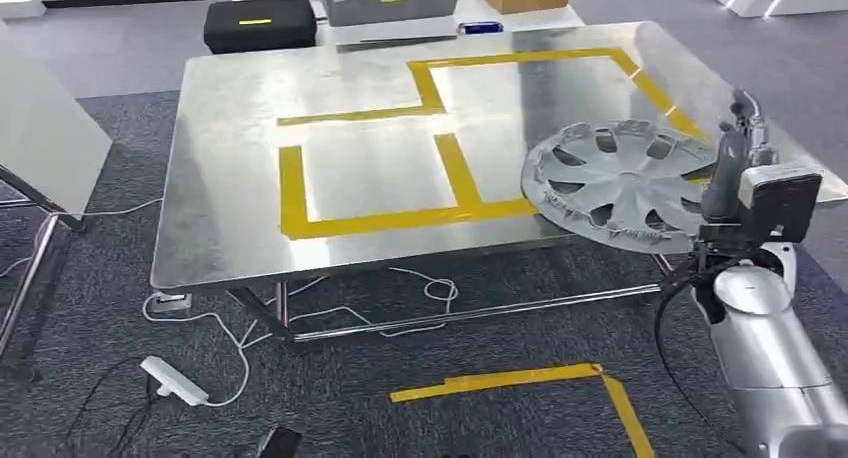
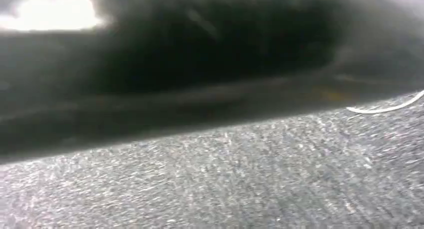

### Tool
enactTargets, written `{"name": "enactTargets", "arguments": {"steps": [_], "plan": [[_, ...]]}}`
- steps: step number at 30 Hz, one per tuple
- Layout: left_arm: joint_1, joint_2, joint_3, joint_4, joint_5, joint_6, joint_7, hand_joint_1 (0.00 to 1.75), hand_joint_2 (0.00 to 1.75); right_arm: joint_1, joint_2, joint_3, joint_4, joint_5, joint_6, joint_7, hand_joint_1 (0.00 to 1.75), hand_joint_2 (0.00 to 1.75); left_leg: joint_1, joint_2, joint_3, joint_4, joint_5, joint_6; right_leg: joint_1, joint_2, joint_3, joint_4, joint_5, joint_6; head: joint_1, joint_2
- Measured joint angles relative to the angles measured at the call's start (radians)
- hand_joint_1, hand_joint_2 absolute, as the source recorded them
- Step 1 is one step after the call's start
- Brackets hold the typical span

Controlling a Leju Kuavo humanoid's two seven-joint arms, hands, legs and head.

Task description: Take the parts from the cabinet and place them on the table.

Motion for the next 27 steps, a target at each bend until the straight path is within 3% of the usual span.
{"name": "enactTargets", "arguments": {"steps": [1, 2, 3, 6, 7, 8, 9, 11, 12, 13, 15, 16, 17, 18, 20, 22, 23, 24, 25, 26, 27], "plan": [[0.0, 0.0, 0.0, 0.0, 0.003, 0.002, -0.003, 0.0, 0.0, 0.013, 0.0, -0.008, -0.009, -0.001, -0.002, -0.008, 0.0, 0.0, 0.0, -0.001, -0.011, 0.003, 0.009, -0.006, -0.005, -0.001, 0.079, -0.103, 0.011, 0.002, 0.0, 0.0], [0.001, 0.002, 0.001, 0.0, 0.006, 0.003, -0.005, 0.0, 0.0, 0.024, 0.0, -0.014, -0.017, -0.002, -0.003, -0.014, 0.0, 0.0, -0.006, -0.004, -0.019, 0.008, 0.013, -0.012, -0.005, -0.001, 0.149, -0.189, -0.021, 0.005, 0.002, 0.0], [0.001, 0.002, 0.002, 0.0, 0.006, 0.004, -0.008, 0.0, 0.0, 0.037, 0.0, -0.019, -0.026, -0.002, -0.005, -0.021, 0.0, 0.0, -0.006, -0.004, -0.023, 0.015, 0.02, -0.018, 0.0, 0.004, 0.166, -0.229, -0.033, -0.006, -0.002, 0.0], [0.007, 0.003, 0.008, 0.0, 0.011, 0.009, -0.012, 0.0, 0.0, 0.096, 0.0, -0.05, -0.035, -0.006, -0.013, -0.037, 0.0, 0.0, -0.001, -0.006, -0.028, 0.017, 0.04, -0.03, 0.006, -0.001, 0.138, -0.221, -0.022, -0.026, 0.0, 0.0], [0.009, 0.003, 0.011, 0.0, 0.013, 0.01, -0.013, 0.0, 0.0, 0.107, 0.0, -0.059, -0.038, -0.007, -0.012, -0.042, 0.0, 0.0, 0.003, -0.006, -0.034, 0.023, 0.021, -0.036, 0.003, -0.004, 0.144, -0.221, -0.012, -0.04, 0.0, 0.0], [0.012, 0.002, 0.013, 0.0, 0.014, 0.01, -0.014, 0.0, 0.0, 0.119, 0.0, -0.068, -0.043, -0.009, -0.012, -0.045, 0.0, 0.0, 0.004, -0.005, -0.047, 0.046, -0.025, -0.043, 0.004, -0.004, 0.134, -0.221, -0.003, -0.049, -0.003, 0.0], [0.013, 0.002, 0.016, 0.0, 0.016, 0.01, -0.014, 0.0, 0.0, 0.135, 0.0, -0.08, -0.05, -0.01, -0.011, -0.05, 0.0, 0.0, 0.006, -0.005, -0.067, 0.116, -0.095, -0.048, 0.004, -0.004, 0.121, -0.22, 0.008, -0.057, -0.006, 0.0], [0.013, 0.004, 0.019, 0.0, 0.023, 0.011, -0.015, 0.0, 0.0, 0.163, 0.0, -0.105, -0.052, -0.01, -0.003, -0.056, 0.0, 0.0, 0.008, -0.005, -0.103, 0.272, -0.188, -0.052, 0.008, -0.005, 0.097, -0.219, 0.026, -0.059, -0.006, 0.0], [0.013, 0.004, 0.021, 0.0, 0.024, 0.012, -0.015, 0.0, 0.0, 0.178, 0.0, -0.114, -0.052, -0.01, 0.0, -0.06, 0.0, 0.0, 0.008, -0.005, -0.107, 0.318, -0.2, -0.051, 0.01, -0.006, 0.086, -0.219, 0.034, -0.06, -0.006, 0.0], [0.013, 0.004, 0.024, 0.0, 0.024, 0.012, -0.016, 0.0, 0.0, 0.196, 0.0, -0.128, -0.052, -0.009, 0.003, -0.063, 0.0, 0.0, 0.007, -0.005, -0.096, 0.333, -0.191, -0.047, 0.013, -0.007, 0.071, -0.218, 0.044, -0.06, -0.006, 0.0], [0.013, 0.005, 0.024, 0.0, 0.025, 0.012, -0.018, 0.0, 0.0, 0.226, 0.002, -0.147, -0.052, -0.008, 0.006, -0.069, 0.0, 0.0, 0.003, -0.005, -0.025, 0.259, -0.127, -0.034, 0.016, -0.006, 0.045, -0.215, 0.06, -0.06, -0.006, 0.0], [0.013, 0.005, 0.025, 0.0, 0.025, 0.012, -0.018, 0.0, 0.0, 0.241, 0.004, -0.156, -0.052, -0.007, 0.007, -0.071, 0.0, 0.0, -0.002, -0.006, 0.039, 0.174, -0.099, -0.025, 0.017, -0.006, 0.038, -0.214, 0.067, -0.058, -0.005, 0.0], [0.012, 0.006, 0.025, 0.0, 0.027, 0.013, -0.021, 0.0, 0.0, 0.256, 0.008, -0.172, -0.052, -0.005, 0.01, -0.077, 0.0, 0.0, -0.009, -0.007, 0.108, 0.084, -0.098, -0.014, 0.016, -0.006, 0.035, -0.214, 0.073, -0.056, -0.006, 0.0], [0.01, 0.009, 0.026, 0.0, 0.027, 0.013, -0.023, 0.0, 0.0, 0.271, 0.013, -0.184, -0.051, -0.001, 0.011, -0.083, 0.0, 0.0, -0.014, -0.005, 0.152, 0.011, -0.121, -0.003, 0.02, -0.006, 0.031, -0.213, 0.077, -0.05, -0.006, 0.0], [0.009, 0.01, 0.027, 0.0, 0.027, 0.014, -0.026, 0.0, 0.0, 0.292, 0.023, -0.202, -0.05, 0.01, 0.011, -0.092, 0.0, 0.0, -0.016, -0.006, 0.154, -0.012, -0.134, 0.002, 0.017, -0.008, 0.024, -0.214, 0.089, -0.04, -0.006, 0.0], [0.013, 0.01, 0.028, 0.0, 0.027, 0.017, -0.027, 0.0, 0.0, 0.318, 0.032, -0.222, -0.049, 0.016, 0.011, -0.101, 0.0, 0.0, -0.009, -0.005, 0.153, -0.031, -0.114, 0.012, 0.02, -0.01, 0.022, -0.217, 0.099, -0.028, -0.006, 0.0], [0.014, 0.008, 0.029, 0.0, 0.027, 0.017, -0.029, 0.0, 0.0, 0.332, 0.036, -0.231, -0.046, 0.017, 0.011, -0.103, 0.0, 0.0, -0.005, -0.002, 0.153, -0.035, -0.103, 0.012, 0.017, -0.004, 0.005, -0.204, 0.082, -0.026, -0.004, 0.0], [0.013, 0.008, 0.03, 0.0, 0.027, 0.019, -0.029, 0.0, 0.0, 0.34, 0.04, -0.244, -0.042, 0.019, 0.011, -0.106, 0.0, 0.0, -0.005, -0.003, 0.143, -0.035, -0.096, 0.022, 0.016, 0.0, -0.015, -0.154, 0.039, -0.022, 0.001, 0.0], [0.014, 0.007, 0.031, 0.0, 0.027, 0.019, -0.029, 0.0, 0.0, 0.344, 0.043, -0.252, -0.038, 0.02, 0.012, -0.108, 0.0, 0.0, -0.005, -0.003, 0.136, -0.034, -0.092, 0.022, 0.014, 0.0, -0.039, -0.094, 0.002, -0.018, 0.003, 0.0], [0.016, 0.006, 0.031, 0.0, 0.027, 0.019, -0.029, 0.0, 0.0, 0.354, 0.049, -0.261, -0.032, 0.02, 0.014, -0.11, 0.0, 0.0, -0.006, -0.002, 0.127, -0.033, -0.085, 0.022, 0.011, 0.001, -0.079, 0.009, -0.047, -0.013, 0.001, 0.0], [0.017, 0.006, 0.032, 0.0, 0.027, 0.019, -0.029, 0.0, 0.0, 0.364, 0.054, -0.263, -0.027, 0.021, 0.016, -0.112, 0.0, 0.0, -0.006, -0.002, 0.119, -0.032, -0.079, 0.021, 0.01, 0.0, -0.101, 0.074, -0.074, -0.008, 0.002, 0.0]]}}
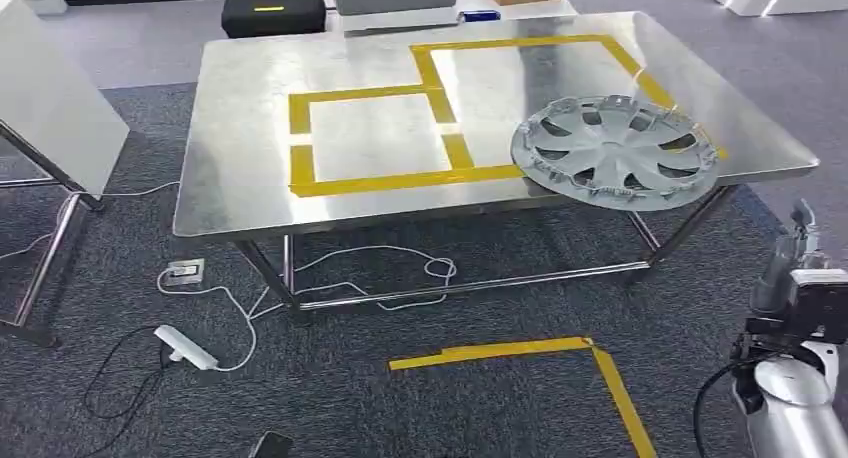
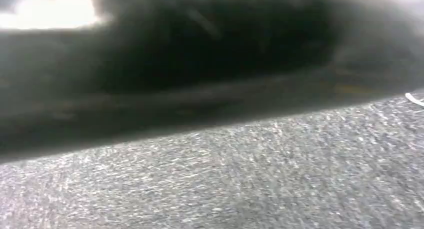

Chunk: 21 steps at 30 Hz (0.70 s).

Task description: Take the parts from the cabinet and place them on the table.

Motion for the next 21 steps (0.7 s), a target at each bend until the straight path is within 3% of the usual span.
{"name": "enactTargets", "arguments": {"steps": [1, 2, 4, 5, 6, 7, 10, 12, 14, 15, 16, 18, 19, 20, 21], "plan": [[0.0, 0.001, 0.002, 0.0, 0.0, 0.0, 0.0, 0.0, 0.0, 0.008, 0.004, -0.004, 0.005, 0.0, 0.002, 0.0, 0.0, 0.0, 0.0, 0.001, -0.007, 0.002, 0.004, -0.002, -0.002, 0.0, 0.002, 0.015, 0.0, 0.003, 0.0, 0.0], [0.0, 0.0, 0.005, 0.0, 0.0, 0.0, 0.0, 0.0, 0.0, 0.013, 0.01, -0.01, 0.01, 0.001, 0.005, 0.001, 0.0, 0.0, 0.0, 0.001, -0.013, 0.005, 0.007, -0.004, -0.006, -0.001, 0.032, -0.019, 0.021, 0.006, 0.0, 0.0], [0.0, -0.001, 0.008, 0.0, 0.001, 0.0, 0.0, 0.0, 0.0, 0.018, 0.017, -0.024, 0.016, 0.001, 0.008, 0.001, 0.0, 0.0, 0.001, 0.004, -0.019, 0.011, 0.008, -0.007, -0.013, -0.004, 0.117, -0.147, 0.073, 0.01, 0.0, 0.0], [0.0, -0.001, 0.009, 0.0, 0.004, 0.0, -0.001, 0.0, 0.0, 0.024, 0.024, -0.037, 0.025, 0.001, 0.01, 0.0, 0.0, 0.0, -0.001, 0.004, -0.022, 0.023, 0.006, -0.013, -0.018, -0.019, 0.194, -0.267, 0.098, 0.015, 0.001, 0.0], [0.0, 0.001, 0.01, 0.0, 0.006, 0.001, -0.001, 0.0, 0.0, 0.024, 0.032, -0.045, 0.039, -0.001, 0.014, -0.002, 0.0, 0.0, -0.009, 0.004, -0.029, 0.033, 0.002, -0.021, -0.01, -0.026, 0.203, -0.293, 0.078, 0.011, 0.005, 0.0], [0.0, 0.001, 0.01, 0.0, 0.006, 0.002, -0.002, 0.0, 0.0, 0.031, 0.038, -0.053, 0.046, -0.003, 0.016, -0.004, 0.0, 0.0, -0.009, 0.005, -0.032, 0.038, 0.002, -0.023, -0.013, -0.017, 0.206, -0.289, 0.085, -0.008, -0.002, 0.0], [0.004, 0.002, 0.015, 0.0, 0.009, 0.005, -0.002, 0.0, 0.0, 0.055, 0.061, -0.089, 0.096, -0.006, 0.028, -0.017, 0.0, 0.0, -0.006, 0.011, -0.037, 0.042, 0.005, -0.033, -0.011, -0.009, 0.2, -0.286, 0.093, -0.024, -0.001, 0.0], [0.005, 0.001, 0.018, 0.0, 0.01, 0.005, -0.003, 0.0, 0.0, 0.06, 0.077, -0.122, 0.13, -0.008, 0.042, -0.03, 0.0, 0.0, -0.001, 0.006, -0.058, 0.094, -0.049, -0.049, -0.013, -0.003, 0.196, -0.288, 0.1, -0.036, -0.005, 0.0], [0.005, 0.002, 0.02, 0.0, 0.011, 0.005, -0.003, 0.0, 0.0, 0.062, 0.093, -0.153, 0.168, -0.008, 0.05, -0.037, 0.0, 0.0, 0.005, 0.006, -0.122, 0.247, -0.134, -0.056, -0.011, 0.004, 0.187, -0.287, 0.103, -0.042, -0.005, 0.0], [0.006, 0.002, 0.022, 0.0, 0.013, 0.005, -0.003, 0.0, 0.0, 0.067, 0.1, -0.171, 0.19, -0.008, 0.054, -0.038, 0.0, 0.0, 0.006, 0.006, -0.153, 0.319, -0.162, -0.056, -0.01, 0.008, 0.184, -0.287, 0.105, -0.043, -0.005, 0.0], [0.008, 0.002, 0.024, 0.0, 0.014, 0.005, -0.003, 0.0, 0.0, 0.073, 0.106, -0.187, 0.208, -0.007, 0.06, -0.042, 0.0, 0.0, 0.007, 0.006, -0.166, 0.35, -0.164, -0.056, -0.009, 0.013, 0.181, -0.287, 0.106, -0.044, -0.004, 0.0], [0.01, 0.002, 0.024, 0.0, 0.014, 0.005, -0.003, 0.0, 0.0, 0.074, 0.119, -0.214, 0.242, -0.005, 0.066, -0.048, 0.0, 0.0, 0.006, 0.002, -0.132, 0.291, -0.108, -0.048, -0.007, 0.026, 0.18, -0.286, 0.108, -0.044, -0.005, 0.0], [0.01, 0.002, 0.024, 0.0, 0.014, 0.006, -0.003, 0.0, 0.0, 0.074, 0.123, -0.226, 0.256, -0.004, 0.068, -0.05, 0.0, 0.0, 0.005, -0.007, -0.085, 0.199, -0.053, -0.039, -0.007, 0.036, 0.181, -0.286, 0.109, -0.043, -0.004, 0.0], [0.01, 0.002, 0.024, 0.0, 0.014, 0.006, -0.003, 0.0, 0.0, 0.073, 0.127, -0.232, 0.263, -0.004, 0.069, -0.051, 0.0, 0.0, 0.004, -0.024, -0.048, 0.122, -0.013, -0.031, -0.007, 0.043, 0.183, -0.286, 0.11, -0.042, -0.005, 0.0], [0.01, 0.005, 0.026, 0.0, 0.014, 0.006, -0.003, 0.0, 0.0, 0.07, 0.133, -0.238, 0.273, -0.003, 0.07, -0.053, 0.0, 0.0, 0.003, -0.058, -0.025, 0.077, -0.009, -0.022, -0.008, 0.048, 0.179, -0.287, 0.112, -0.039, -0.002, 0.0]]}}
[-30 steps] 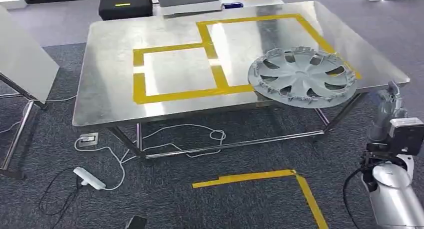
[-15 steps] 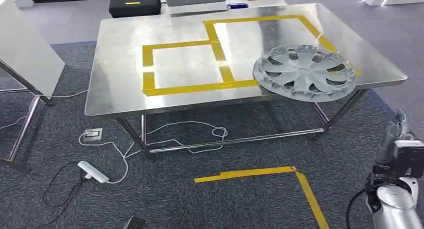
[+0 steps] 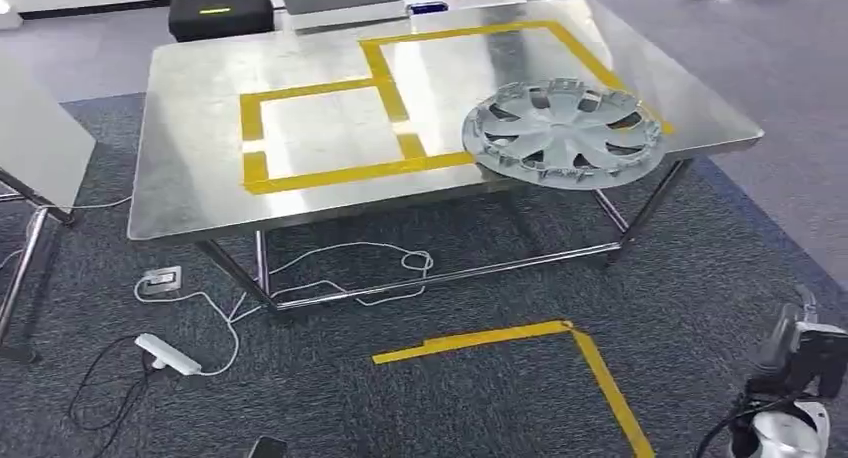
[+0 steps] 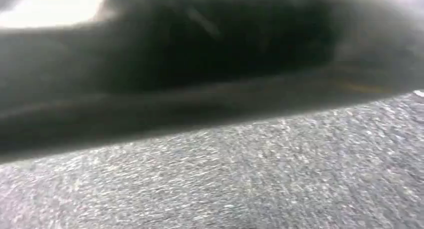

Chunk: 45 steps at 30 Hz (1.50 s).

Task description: Take the parts from the cabinet and place them on the table.

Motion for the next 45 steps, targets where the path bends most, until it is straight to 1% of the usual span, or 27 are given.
{"name": "enactTargets", "arguments": {"steps": [4, 5, 6, 8, 10, 11, 13, 14, 15, 17, 19, 20, 21, 23, 25, 26, 28, 29, 30, 31, 35, 37, 40, 41, 43, 44, 45], "plan": [[-0.004, 0.0, 0.007, 0.0, 0.001, 0.004, 0.0, 0.0, 0.0, 0.005, 0.016, -0.04, 0.029, 0.011, 0.018, 0.02, 0.0, 0.0, -0.002, 0.02, 0.003, -0.033, -0.004, 0.009, -0.003, 0.027, -0.019, -0.002, 0.016, 0.025, -0.005, 0.0], [-0.004, -0.002, 0.008, 0.0, 0.0, 0.004, 0.0, 0.0, 0.0, 0.006, 0.02, -0.063, 0.038, 0.02, 0.029, 0.015, 0.0, 0.0, 0.01, 0.032, 0.009, -0.056, 0.007, 0.008, -0.002, 0.014, -0.028, 0.005, 0.008, 0.026, -0.001, 0.0], [-0.004, -0.003, 0.009, 0.0, 0.001, 0.004, 0.0, 0.0, 0.0, 0.0, 0.022, -0.086, 0.057, 0.025, 0.035, 0.001, 0.0, 0.0, 0.008, 0.039, 0.01, -0.06, 0.01, 0.011, 0.001, -0.016, -0.043, 0.027, -0.012, 0.029, -0.003, 0.0], [0.0, -0.004, 0.011, 0.0, 0.001, 0.004, 0.0, 0.0, 0.0, -0.012, 0.025, -0.142, 0.113, 0.035, 0.047, -0.019, 0.0, 0.0, 0.005, 0.054, 0.006, -0.059, 0.011, 0.013, -0.001, -0.034, -0.109, 0.176, -0.091, 0.036, 0.0, 0.0], [0.002, -0.003, 0.015, 0.0, 0.002, 0.005, 0.001, 0.0, 0.0, -0.008, 0.03, -0.192, 0.165, 0.053, 0.059, -0.029, 0.0, 0.0, 0.003, 0.072, 0.003, -0.058, 0.011, 0.013, -0.001, -0.036, -0.165, 0.301, -0.132, 0.043, 0.001, 0.0], [0.002, -0.003, 0.017, 0.0, 0.003, 0.005, 0.001, 0.0, 0.0, -0.009, 0.031, -0.219, 0.195, 0.059, 0.063, -0.031, 0.0, 0.0, 0.003, 0.08, 0.003, -0.057, 0.011, 0.013, -0.001, -0.037, -0.16, 0.296, -0.119, 0.045, 0.0, 0.0], [0.001, -0.004, 0.018, 0.0, 0.003, 0.004, 0.001, 0.0, 0.0, -0.011, 0.031, -0.29, 0.267, 0.082, 0.066, -0.038, 0.0, 0.0, 0.003, 0.096, 0.004, -0.055, 0.01, 0.012, -0.001, -0.047, -0.079, 0.155, -0.045, 0.046, 0.0, 0.0], [0.001, -0.005, 0.02, 0.0, 0.003, 0.004, 0.0, 0.0, 0.0, -0.015, 0.03, -0.325, 0.305, 0.097, 0.066, -0.052, 0.0, 0.0, 0.003, 0.103, 0.005, -0.053, 0.007, 0.009, -0.001, -0.069, -0.02, 0.052, -0.008, 0.045, 0.001, 0.0], [0.001, -0.004, 0.022, 0.0, 0.003, 0.004, -0.001, 0.0, 0.0, -0.023, 0.03, -0.355, 0.342, 0.11, 0.066, -0.065, 0.0, 0.0, -0.001, 0.11, 0.004, -0.05, 0.004, 0.004, 0.004, -0.108, 0.008, -0.005, -0.022, 0.042, 0.002, 0.0], [0.0, -0.004, 0.025, 0.0, 0.003, 0.004, -0.002, 0.0, 0.0, -0.029, 0.031, -0.401, 0.398, 0.122, 0.068, -0.08, 0.0, 0.0, -0.008, 0.122, 0.003, -0.041, -0.002, -0.006, 0.005, -0.086, 0.012, 0.0, -0.01, 0.022, -0.004, 0.0], [0.0, -0.003, 0.03, 0.0, 0.004, -0.002, -0.01, 0.0, 0.0, -0.029, 0.031, -0.441, 0.455, 0.14, 0.054, -0.061, 0.0, 0.0, -0.007, 0.135, 0.005, -0.04, 0.0, -0.01, 0.007, -0.07, 0.007, 0.002, -0.008, 0.016, -0.003, 0.0], [-0.001, -0.003, 0.033, 0.0, 0.005, -0.005, -0.016, 0.0, 0.0, -0.03, 0.031, -0.465, 0.49, 0.152, 0.037, -0.048, 0.0, 0.0, -0.004, 0.129, 0.003, -0.035, -0.009, -0.018, 0.002, -0.064, 0.008, -0.002, -0.002, 0.008, -0.002, 0.0], [-0.001, -0.003, 0.035, 0.0, 0.005, -0.007, -0.019, 0.0, 0.0, -0.031, 0.031, -0.488, 0.524, 0.165, 0.019, -0.038, 0.0, 0.0, -0.001, 0.094, -0.003, -0.014, -0.033, -0.027, 0.001, -0.059, 0.007, -0.002, -0.001, 0.005, -0.005, 0.0], [0.001, -0.003, 0.039, 0.0, 0.01, -0.013, -0.021, 0.0, 0.0, -0.038, 0.034, -0.522, 0.596, 0.19, -0.021, -0.019, 0.0, 0.0, 0.004, 0.07, -0.055, 0.114, -0.116, -0.034, 0.002, -0.045, 0.002, -0.002, 0.002, -0.002, -0.004, 0.0], [0.003, -0.003, 0.042, 0.0, 0.015, -0.015, -0.021, 0.0, 0.0, -0.04, 0.044, -0.545, 0.669, 0.219, -0.075, 0.015, 0.0, 0.0, 0.005, 0.068, -0.119, 0.259, -0.171, -0.034, 0.005, -0.026, -0.003, -0.002, 0.005, -0.006, -0.004, 0.0], [0.004, -0.002, 0.043, 0.0, 0.015, -0.016, -0.021, 0.0, 0.0, -0.038, 0.049, -0.555, 0.698, 0.228, -0.097, 0.026, 0.0, 0.0, 0.005, 0.068, -0.125, 0.27, -0.163, -0.031, 0.007, -0.016, -0.004, -0.001, 0.006, -0.007, -0.004, 0.0], [0.004, -0.002, 0.044, 0.0, 0.017, -0.016, -0.022, 0.0, 0.0, -0.039, 0.06, -0.565, 0.742, 0.236, -0.109, 0.033, 0.0, 0.0, 0.003, 0.06, -0.08, 0.178, -0.087, -0.019, 0.009, 0.007, -0.004, -0.001, 0.008, -0.008, -0.004, 0.0], [0.004, -0.001, 0.045, 0.0, 0.017, -0.016, -0.023, 0.0, 0.0, -0.041, 0.062, -0.57, 0.756, 0.238, -0.113, 0.034, 0.0, 0.0, 0.0, 0.045, -0.035, 0.087, -0.036, -0.009, 0.009, 0.019, -0.002, -0.001, 0.008, -0.008, -0.005, 0.0], [0.004, 0.0, 0.047, 0.0, 0.017, -0.016, -0.024, 0.0, 0.0, -0.043, 0.068, -0.574, 0.77, 0.24, -0.116, 0.033, 0.0, 0.0, -0.003, 0.004, 0.005, 0.003, 0.002, 0.002, 0.005, 0.029, -0.003, -0.002, 0.01, -0.007, -0.005, 0.0], [0.003, 0.002, 0.048, 0.0, 0.017, -0.016, -0.024, 0.0, 0.0, -0.049, 0.071, -0.577, 0.781, 0.241, -0.118, 0.034, 0.0, 0.0, -0.001, -0.017, 0.014, -0.017, -0.009, 0.009, 0.009, 0.038, -0.006, 0.001, 0.012, -0.003, -0.002, 0.0], [0.0, 0.001, 0.051, 0.0, 0.018, -0.016, -0.027, 0.0, 0.0, -0.049, 0.074, -0.589, 0.815, 0.243, -0.118, 0.035, 0.0, 0.0, 0.002, 0.013, 0.019, -0.052, -0.003, 0.016, 0.006, 0.066, -0.028, -0.002, 0.025, 0.022, -0.007, 0.0], [0.0, -0.002, 0.054, 0.0, 0.018, -0.016, -0.028, 0.0, 0.0, -0.053, 0.074, -0.594, 0.823, 0.243, -0.119, 0.035, 0.0, 0.0, 0.006, 0.035, 0.022, -0.064, 0.006, 0.015, 0.009, -0.014, -0.06, 0.056, -0.023, 0.022, 0.0, 0.0], [0.006, 0.0, 0.058, 0.0, 0.016, -0.018, -0.028, 0.0, 0.0, -0.067, 0.076, -0.599, 0.843, 0.264, -0.142, 0.091, 0.0, 0.0, 0.003, 0.079, 0.018, -0.062, 0.006, 0.016, 0.005, -0.036, -0.157, 0.276, -0.126, 0.036, 0.001, 0.0], [0.006, 0.0, 0.058, 0.0, 0.016, -0.02, -0.028, 0.0, 0.0, -0.064, 0.078, -0.6, 0.854, 0.275, -0.155, 0.112, 0.0, 0.0, 0.003, 0.089, 0.016, -0.062, 0.006, 0.016, 0.004, -0.038, -0.164, 0.301, -0.128, 0.04, 0.002, 0.0], [0.006, 0.0, 0.06, 0.0, 0.017, -0.021, -0.03, 0.0, 0.0, -0.058, 0.09, -0.601, 0.871, 0.288, -0.172, 0.141, 0.0, 0.0, 0.003, 0.109, 0.016, -0.061, 0.005, 0.014, 0.0, -0.044, -0.109, 0.216, -0.074, 0.045, 0.002, 0.0], [0.005, 0.0, 0.06, 0.0, 0.018, -0.021, -0.031, 0.0, 0.0, -0.057, 0.095, -0.602, 0.877, 0.292, -0.174, 0.149, 0.0, 0.0, 0.004, 0.119, 0.017, -0.059, 0.003, 0.01, -0.002, -0.058, -0.052, 0.12, -0.034, 0.047, 0.002, 0.0], [0.005, -0.001, 0.06, 0.0, 0.018, -0.021, -0.032, 0.0, 0.0, -0.06, 0.105, -0.602, 0.884, 0.295, -0.173, 0.154, 0.0, 0.0, 0.004, 0.13, 0.017, -0.053, 0.0, 0.004, -0.005, -0.087, 0.006, 0.026, -0.005, 0.05, 0.002, 0.0]]}}
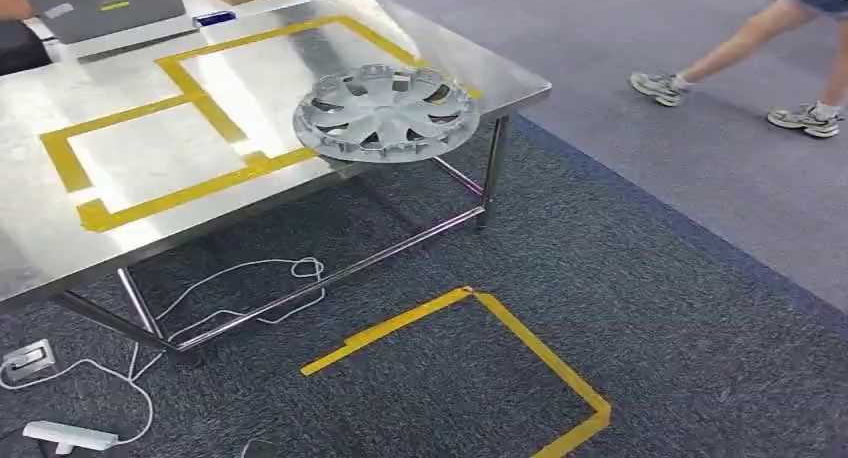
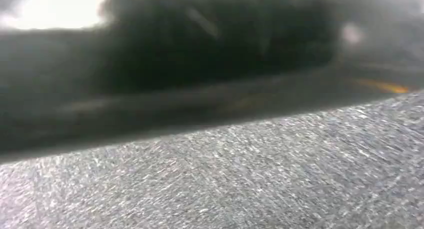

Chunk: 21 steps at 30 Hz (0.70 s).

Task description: Take the parts from the cabinet and place them on the table.

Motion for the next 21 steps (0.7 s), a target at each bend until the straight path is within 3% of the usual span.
{"name": "enactTargets", "arguments": {"steps": [1, 2, 5, 6, 7, 8, 10, 11, 12, 13, 14, 15, 16, 17, 20, 21], "plan": [[0.0, 0.002, 0.001, 0.0, 0.002, 0.0, -0.001, 0.0, 0.0, -0.007, 0.012, 0.0, 0.008, 0.002, 0.003, 0.006, 0.0, 0.0, -0.008, 0.006, -0.004, 0.004, -0.004, -0.009, 0.009, -0.019, 0.016, -0.023, -0.018, -0.008, 0.0, 0.0], [-0.001, 0.003, 0.003, 0.0, 0.002, 0.0, -0.002, 0.0, 0.0, -0.008, 0.02, -0.001, 0.014, 0.004, 0.005, 0.008, 0.0, 0.0, -0.009, 0.011, -0.004, 0.012, -0.008, -0.014, 0.006, -0.003, 0.017, -0.028, -0.006, -0.023, -0.005, 0.0], [-0.005, 0.001, 0.006, 0.0, 0.002, 0.001, -0.002, 0.0, 0.0, -0.004, 0.046, -0.001, 0.037, 0.019, 0.021, 0.018, 0.0, 0.0, -0.005, 0.026, 0.0, 0.014, -0.007, -0.023, 0.009, 0.015, 0.011, -0.024, -0.005, -0.037, -0.005, 0.0], [-0.005, 0.0, 0.006, 0.0, 0.002, 0.001, -0.002, 0.0, 0.0, -0.004, 0.052, -0.001, 0.042, 0.023, 0.026, 0.021, 0.0, 0.0, 0.0, 0.007, -0.003, 0.021, -0.019, -0.033, 0.004, 0.02, 0.011, -0.026, 0.0, -0.046, -0.004, 0.0], [-0.005, 0.0, 0.006, 0.0, 0.002, 0.001, -0.002, 0.0, 0.0, -0.006, 0.061, -0.001, 0.047, 0.029, 0.032, 0.023, 0.0, 0.0, 0.003, -0.034, -0.016, 0.055, -0.051, -0.04, 0.004, 0.027, 0.009, -0.026, 0.002, -0.05, -0.009, 0.0], [-0.004, 0.0, 0.006, 0.0, 0.002, 0.001, -0.002, 0.0, 0.0, -0.011, 0.066, -0.001, 0.05, 0.038, 0.039, 0.024, 0.0, 0.0, 0.006, -0.054, -0.045, 0.123, -0.096, -0.043, 0.005, 0.035, 0.006, -0.026, 0.005, -0.055, -0.008, 0.0], [-0.002, 0.002, 0.008, 0.0, 0.003, 0.002, -0.002, 0.0, 0.0, -0.017, 0.072, -0.001, 0.055, 0.047, 0.047, 0.028, 0.0, 0.0, 0.008, -0.062, -0.117, 0.283, -0.166, -0.046, 0.006, 0.055, -0.001, -0.026, 0.008, -0.06, -0.008, 0.0], [0.0, 0.002, 0.008, 0.0, 0.003, 0.002, -0.002, 0.0, 0.0, -0.016, 0.074, -0.001, 0.058, 0.051, 0.048, 0.03, 0.0, 0.0, 0.008, -0.063, -0.139, 0.33, -0.174, -0.044, 0.007, 0.065, -0.003, -0.026, 0.009, -0.061, -0.008, 0.0], [0.001, 0.002, 0.008, 0.0, 0.003, 0.002, -0.002, 0.0, 0.0, -0.014, 0.076, -0.001, 0.061, 0.053, 0.049, 0.031, 0.0, 0.0, 0.008, -0.063, -0.136, 0.325, -0.156, -0.042, 0.008, 0.075, -0.003, -0.026, 0.01, -0.061, -0.007, 0.0], [0.001, 0.002, 0.009, 0.0, 0.003, 0.002, -0.002, 0.0, 0.0, -0.013, 0.078, -0.001, 0.062, 0.053, 0.049, 0.032, 0.0, 0.0, 0.008, -0.064, -0.115, 0.279, -0.115, -0.037, 0.008, 0.086, -0.003, -0.026, 0.01, -0.061, -0.008, 0.0], [0.0, 0.002, 0.009, 0.0, 0.003, 0.002, -0.002, 0.0, 0.0, -0.013, 0.082, -0.001, 0.064, 0.055, 0.051, 0.032, 0.0, 0.0, 0.008, -0.071, -0.077, 0.197, -0.064, -0.032, 0.008, 0.099, -0.002, -0.026, 0.012, -0.059, -0.007, 0.0], [0.0, 0.002, 0.009, 0.0, 0.003, 0.002, -0.002, 0.0, 0.0, -0.014, 0.085, 0.0, 0.067, 0.058, 0.054, 0.034, 0.0, 0.0, 0.008, -0.097, -0.036, 0.111, -0.018, -0.026, 0.008, 0.11, -0.001, -0.026, 0.013, -0.058, -0.008, 0.0], [0.001, 0.003, 0.01, 0.0, 0.003, 0.002, -0.002, 0.0, 0.0, -0.015, 0.088, 0.001, 0.069, 0.063, 0.056, 0.036, 0.0, 0.0, 0.008, -0.149, -0.011, 0.05, -0.001, -0.02, 0.006, 0.117, -0.004, -0.026, 0.015, -0.055, -0.007, 0.0], [0.001, 0.003, 0.012, 0.0, 0.003, 0.003, -0.002, 0.0, 0.0, -0.019, 0.09, 0.003, 0.07, 0.066, 0.059, 0.039, 0.0, 0.0, 0.011, -0.153, -0.004, 0.031, -0.005, -0.018, 0.01, 0.132, -0.011, -0.019, 0.016, -0.049, -0.007, 0.0], [0.001, 0.005, 0.013, 0.0, 0.004, 0.003, -0.002, 0.0, 0.0, -0.015, 0.096, 0.005, 0.076, 0.078, 0.071, 0.042, 0.0, 0.0, 0.006, -0.129, -0.005, 0.021, -0.01, -0.015, 0.002, 0.157, -0.025, -0.027, 0.03, -0.027, -0.009, 0.0], [0.0, 0.003, 0.013, 0.0, 0.004, 0.003, -0.002, 0.0, 0.0, -0.013, 0.096, 0.005, 0.077, 0.084, 0.074, 0.043, 0.0, 0.0, 0.016, -0.114, -0.001, 0.002, -0.001, -0.01, 0.003, 0.156, -0.035, -0.021, 0.025, -0.024, -0.006, 0.0]]}}
